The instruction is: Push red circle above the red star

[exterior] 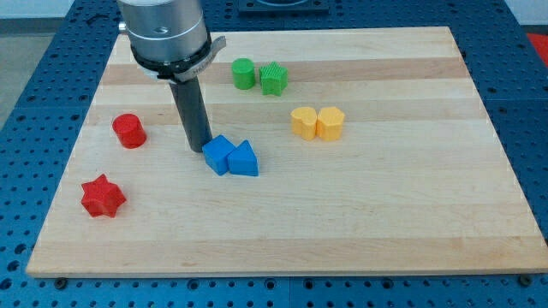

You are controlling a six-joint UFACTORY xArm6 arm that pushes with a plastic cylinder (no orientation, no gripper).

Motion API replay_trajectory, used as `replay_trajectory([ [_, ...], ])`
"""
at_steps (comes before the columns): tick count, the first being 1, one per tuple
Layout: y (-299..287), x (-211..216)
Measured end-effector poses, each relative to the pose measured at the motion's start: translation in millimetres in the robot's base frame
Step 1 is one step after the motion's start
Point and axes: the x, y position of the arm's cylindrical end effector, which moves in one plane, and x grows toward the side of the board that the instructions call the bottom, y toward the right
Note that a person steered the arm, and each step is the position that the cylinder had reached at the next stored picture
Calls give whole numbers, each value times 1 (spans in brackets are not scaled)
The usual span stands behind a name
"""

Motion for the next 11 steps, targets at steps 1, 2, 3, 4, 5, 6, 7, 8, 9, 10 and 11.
replay_trajectory([
  [1,-12,-22],
  [2,-30,-41],
  [3,-54,-45],
  [4,-75,-36],
  [5,-92,-14],
  [6,-103,-9],
  [7,-110,-30],
  [8,-134,-38],
  [9,-150,-20],
  [10,-150,-2],
  [11,-154,-2],
])
